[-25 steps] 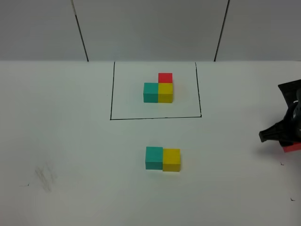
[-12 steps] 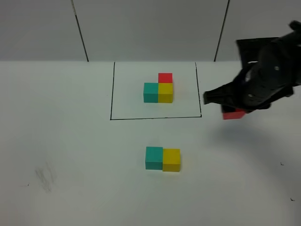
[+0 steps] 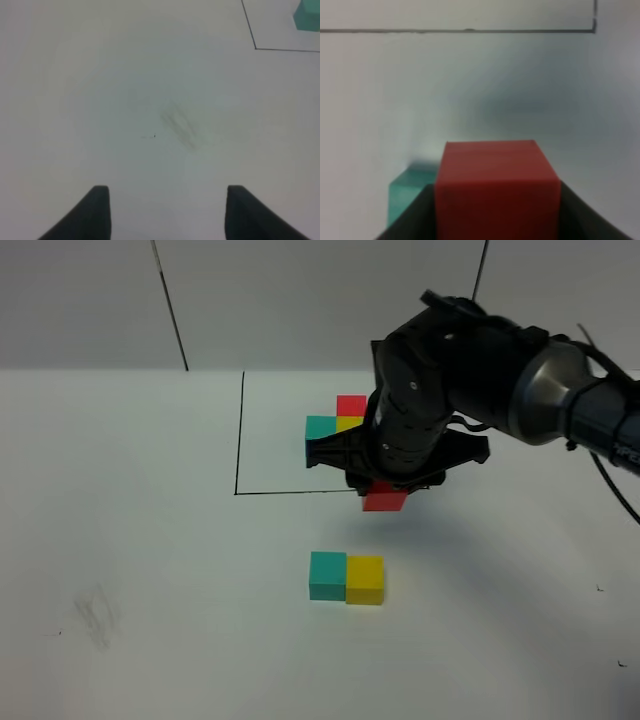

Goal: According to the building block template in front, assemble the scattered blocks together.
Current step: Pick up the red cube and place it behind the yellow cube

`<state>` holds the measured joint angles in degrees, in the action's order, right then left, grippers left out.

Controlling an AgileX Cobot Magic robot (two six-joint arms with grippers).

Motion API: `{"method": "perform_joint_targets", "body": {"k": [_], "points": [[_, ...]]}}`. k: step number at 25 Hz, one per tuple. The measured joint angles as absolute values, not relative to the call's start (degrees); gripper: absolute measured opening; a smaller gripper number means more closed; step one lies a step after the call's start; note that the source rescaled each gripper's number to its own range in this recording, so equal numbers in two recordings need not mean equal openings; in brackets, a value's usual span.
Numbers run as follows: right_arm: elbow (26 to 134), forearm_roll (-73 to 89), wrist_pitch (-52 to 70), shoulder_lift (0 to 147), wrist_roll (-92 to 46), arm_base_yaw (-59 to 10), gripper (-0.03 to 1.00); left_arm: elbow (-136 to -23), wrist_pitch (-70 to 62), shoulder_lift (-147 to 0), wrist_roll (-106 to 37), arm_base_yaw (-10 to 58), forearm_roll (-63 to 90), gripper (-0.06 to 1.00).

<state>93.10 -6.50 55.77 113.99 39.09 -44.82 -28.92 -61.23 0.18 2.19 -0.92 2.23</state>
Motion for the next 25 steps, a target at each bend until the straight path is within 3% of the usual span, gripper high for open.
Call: {"method": "perform_joint_targets", "body": {"k": [10,25], "points": [[95.2,-8.7,56.3,121.3,46.7,-46.0,0.0,-28.9,-61.2,0.2,2.2,-0.9,2.2,0.16],[95.3,-8.4,56.1,123.6,47.7,-46.0,0.0,-28.9,-61.2,0.2,2.2,-0.9,2.2,0.16]]}}
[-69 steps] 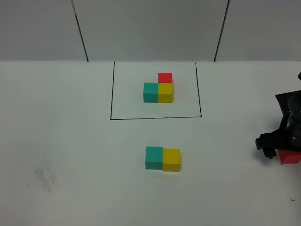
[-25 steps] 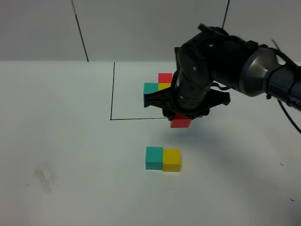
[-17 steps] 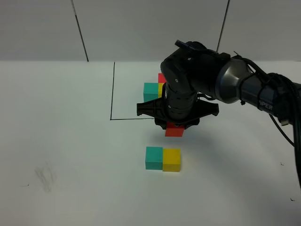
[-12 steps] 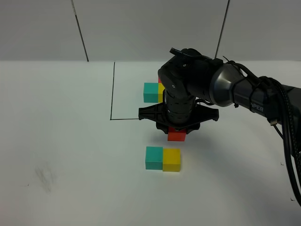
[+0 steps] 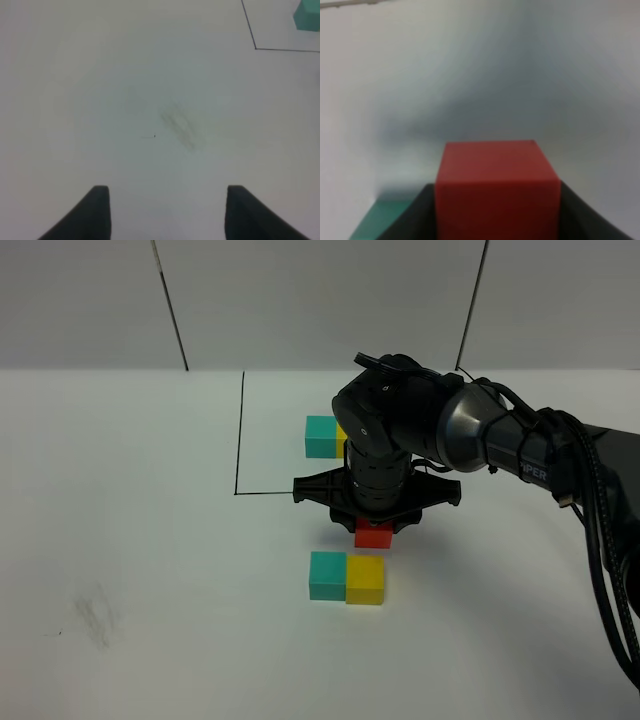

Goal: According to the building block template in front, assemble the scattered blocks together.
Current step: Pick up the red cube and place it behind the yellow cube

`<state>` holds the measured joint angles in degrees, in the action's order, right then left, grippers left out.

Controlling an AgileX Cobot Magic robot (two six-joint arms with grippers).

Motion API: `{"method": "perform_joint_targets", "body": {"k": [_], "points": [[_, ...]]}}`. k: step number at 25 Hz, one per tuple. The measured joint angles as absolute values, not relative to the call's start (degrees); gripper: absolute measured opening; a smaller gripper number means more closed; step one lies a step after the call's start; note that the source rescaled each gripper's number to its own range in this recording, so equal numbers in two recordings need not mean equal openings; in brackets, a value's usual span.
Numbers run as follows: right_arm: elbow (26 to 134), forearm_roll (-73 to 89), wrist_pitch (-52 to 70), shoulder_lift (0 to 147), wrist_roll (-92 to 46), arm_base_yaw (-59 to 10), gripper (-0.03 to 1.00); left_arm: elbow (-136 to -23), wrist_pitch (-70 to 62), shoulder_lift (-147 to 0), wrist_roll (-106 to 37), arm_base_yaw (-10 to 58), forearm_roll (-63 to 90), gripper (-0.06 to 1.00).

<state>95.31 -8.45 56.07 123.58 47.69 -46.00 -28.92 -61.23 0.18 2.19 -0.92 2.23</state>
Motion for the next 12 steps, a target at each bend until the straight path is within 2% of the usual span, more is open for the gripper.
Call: {"method": "perform_joint_targets", "body": {"k": [12], "points": [[95.3,-7.8,55.8,124.5,47.7,-46.0,0.0,-28.9,-61.2,0.2,2.2,-0.9,2.2,0.16]]}}
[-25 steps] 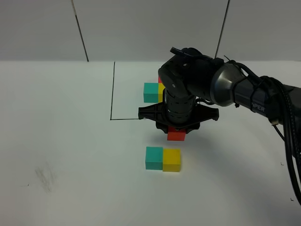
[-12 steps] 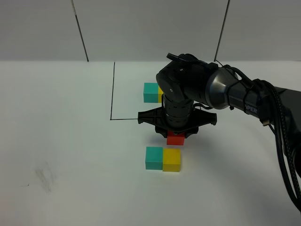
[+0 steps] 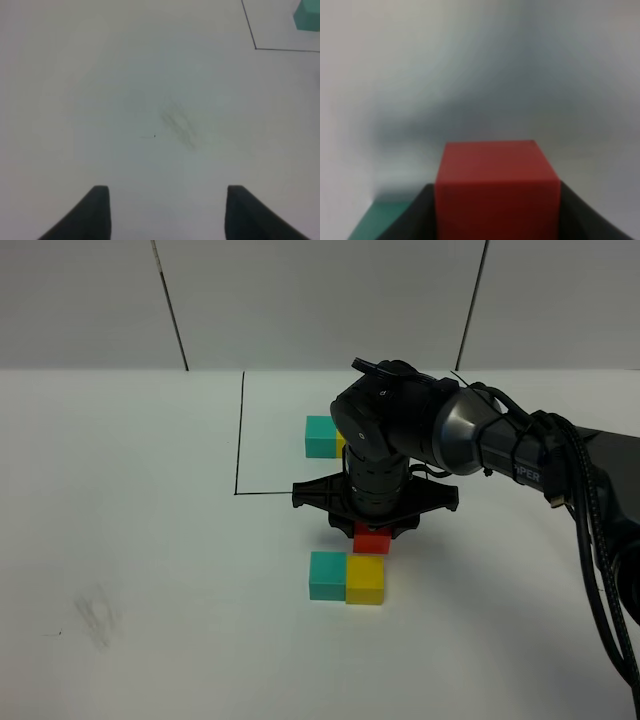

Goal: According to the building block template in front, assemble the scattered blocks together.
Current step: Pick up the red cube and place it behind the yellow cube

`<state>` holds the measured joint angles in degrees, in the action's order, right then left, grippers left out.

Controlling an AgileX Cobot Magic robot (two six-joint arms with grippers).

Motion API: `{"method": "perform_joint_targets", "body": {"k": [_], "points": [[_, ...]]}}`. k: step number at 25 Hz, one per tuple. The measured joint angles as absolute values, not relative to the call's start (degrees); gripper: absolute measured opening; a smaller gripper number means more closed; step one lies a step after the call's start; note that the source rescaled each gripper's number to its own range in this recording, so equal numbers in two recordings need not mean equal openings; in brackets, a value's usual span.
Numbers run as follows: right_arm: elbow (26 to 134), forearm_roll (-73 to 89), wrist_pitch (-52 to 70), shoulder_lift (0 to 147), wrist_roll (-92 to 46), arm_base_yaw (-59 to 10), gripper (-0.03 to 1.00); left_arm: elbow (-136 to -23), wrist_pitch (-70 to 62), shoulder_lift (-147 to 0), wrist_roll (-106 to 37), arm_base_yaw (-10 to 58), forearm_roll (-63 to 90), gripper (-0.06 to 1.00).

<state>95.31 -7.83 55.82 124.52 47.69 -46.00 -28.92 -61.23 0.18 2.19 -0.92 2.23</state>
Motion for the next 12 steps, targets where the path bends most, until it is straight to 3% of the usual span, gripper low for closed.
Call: {"method": "perform_joint_targets", "body": {"k": [12], "points": [[95.3,-7.1,56.2,124.6,47.4,-46.0,0.0,-28.9,-61.2,0.2,2.2,-0.9,2.2,0.16]]}}
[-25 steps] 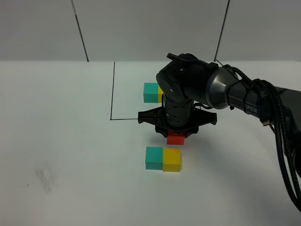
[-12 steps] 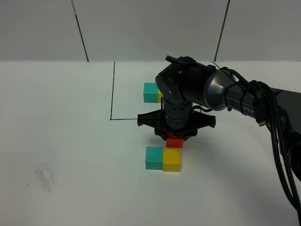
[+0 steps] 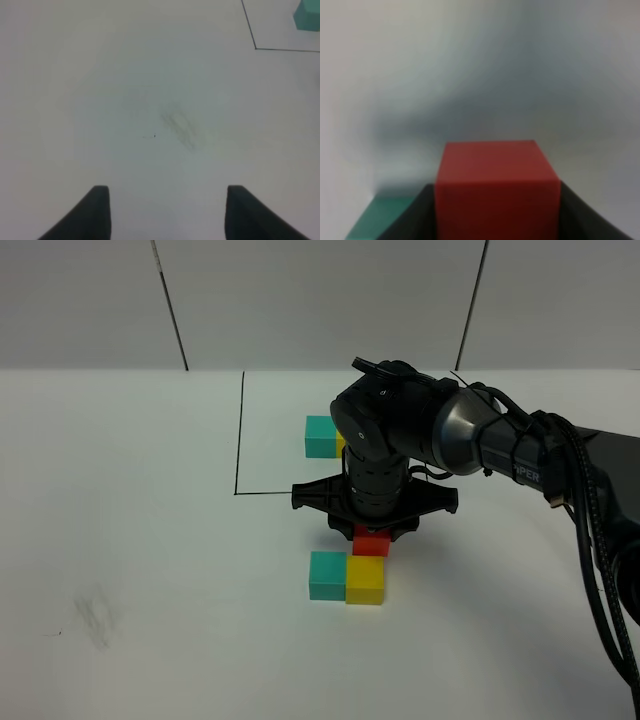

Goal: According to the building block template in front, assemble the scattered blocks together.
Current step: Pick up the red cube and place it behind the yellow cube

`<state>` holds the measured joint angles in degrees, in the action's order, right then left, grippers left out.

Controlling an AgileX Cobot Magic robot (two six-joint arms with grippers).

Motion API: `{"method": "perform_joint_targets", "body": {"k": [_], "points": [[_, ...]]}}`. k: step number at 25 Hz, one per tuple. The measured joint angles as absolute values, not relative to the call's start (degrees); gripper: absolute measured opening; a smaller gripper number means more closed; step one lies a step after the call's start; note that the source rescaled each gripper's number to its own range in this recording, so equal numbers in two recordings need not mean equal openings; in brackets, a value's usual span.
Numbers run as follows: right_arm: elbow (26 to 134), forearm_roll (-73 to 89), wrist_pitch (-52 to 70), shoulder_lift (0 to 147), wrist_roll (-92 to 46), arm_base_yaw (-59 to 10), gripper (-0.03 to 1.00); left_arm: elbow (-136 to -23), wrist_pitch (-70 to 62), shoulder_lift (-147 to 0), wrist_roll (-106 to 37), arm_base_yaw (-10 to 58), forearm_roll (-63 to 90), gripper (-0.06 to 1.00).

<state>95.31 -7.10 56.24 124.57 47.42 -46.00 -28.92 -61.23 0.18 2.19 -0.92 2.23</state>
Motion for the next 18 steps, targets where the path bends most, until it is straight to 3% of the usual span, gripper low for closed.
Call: {"method": "perform_joint_targets", "body": {"k": [18], "points": [[95.3,-5.8,56.2,127.6,47.2,-46.0,0.0,-28.9,-61.2,0.2,2.2,-0.9,2.2,0.16]]}}
